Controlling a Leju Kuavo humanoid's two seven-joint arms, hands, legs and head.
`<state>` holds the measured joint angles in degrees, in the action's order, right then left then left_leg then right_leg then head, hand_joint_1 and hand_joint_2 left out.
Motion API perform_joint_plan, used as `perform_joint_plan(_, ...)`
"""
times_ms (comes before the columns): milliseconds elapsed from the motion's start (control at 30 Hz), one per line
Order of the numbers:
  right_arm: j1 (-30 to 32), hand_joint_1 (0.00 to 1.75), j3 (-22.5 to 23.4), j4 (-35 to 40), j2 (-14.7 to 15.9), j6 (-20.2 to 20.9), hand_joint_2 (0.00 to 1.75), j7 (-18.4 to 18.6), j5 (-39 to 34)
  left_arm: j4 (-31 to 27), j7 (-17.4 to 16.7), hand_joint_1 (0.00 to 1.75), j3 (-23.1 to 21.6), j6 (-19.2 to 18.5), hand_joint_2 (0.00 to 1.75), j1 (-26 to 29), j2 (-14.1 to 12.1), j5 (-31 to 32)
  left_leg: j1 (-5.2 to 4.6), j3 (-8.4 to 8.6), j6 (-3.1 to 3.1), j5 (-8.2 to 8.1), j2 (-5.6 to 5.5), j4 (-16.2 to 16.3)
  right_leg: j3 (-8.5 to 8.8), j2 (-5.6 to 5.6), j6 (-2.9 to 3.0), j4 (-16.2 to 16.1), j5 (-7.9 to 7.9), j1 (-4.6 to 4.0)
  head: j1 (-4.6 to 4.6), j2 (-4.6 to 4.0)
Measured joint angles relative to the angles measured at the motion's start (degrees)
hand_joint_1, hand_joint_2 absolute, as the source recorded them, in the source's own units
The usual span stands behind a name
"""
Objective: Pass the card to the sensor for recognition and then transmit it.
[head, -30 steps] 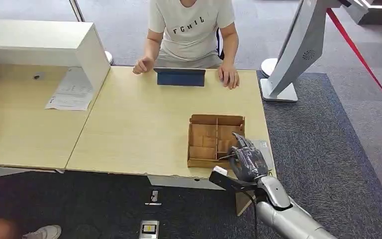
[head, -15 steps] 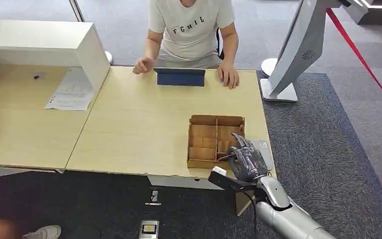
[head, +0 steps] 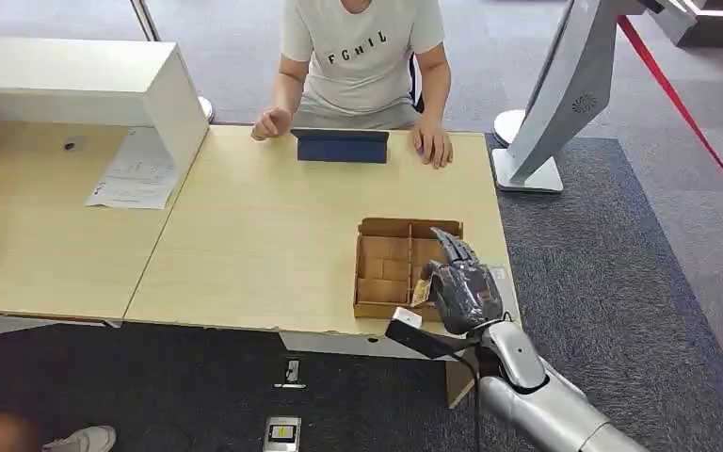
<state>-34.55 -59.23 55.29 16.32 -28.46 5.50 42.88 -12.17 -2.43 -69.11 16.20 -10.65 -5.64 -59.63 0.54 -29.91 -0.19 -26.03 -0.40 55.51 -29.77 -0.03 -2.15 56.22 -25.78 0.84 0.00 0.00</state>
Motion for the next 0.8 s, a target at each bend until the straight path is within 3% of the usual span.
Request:
perform_joint_plan(200,-1.1,1.75,0.9,6.3,2.9,1.6,1.75,4.0,1.9,0.0,-0.2,0.0,-0.1,-1.0,1.75,-0.1,0.0,1.4,0.0,0.02,0.0,0.0,-0.02,0.0,0.01,0.0,0.0,0.0,0.0,0.01,0.0,0.0)
perform_joint_plan(400,-1.1,1.75,1.6,10.4,5.2,2.2,1.75,4.5,2.1,0.0,-0.4,0.0,-0.6,-1.3,1.75,-0.5,0.0,1.7,0.0,0.01,0.0,0.0,0.0,0.0,0.01,0.0,0.0,0.0,0.0,0.01,0.0,0.0)
perform_joint_plan(600,-2.9,1.75,2.4,11.3,5.5,5.7,1.75,4.7,3.4,0.0,-0.5,0.0,-1.1,-1.7,1.75,-0.8,0.0,2.8,0.0,0.0,0.0,0.01,-0.02,0.0,0.01,0.0,0.0,0.0,0.0,0.0,0.0,0.0)
perform_joint_plan(800,-8.3,1.75,2.4,9.5,3.9,9.7,1.75,4.0,5.1,0.0,-0.7,0.0,-1.5,-2.5,1.75,-1.6,0.0,3.8,0.0,-0.01,-0.02,0.03,-0.01,0.0,0.01,0.0,0.02,0.1,0.03,0.0,0.0,0.0)
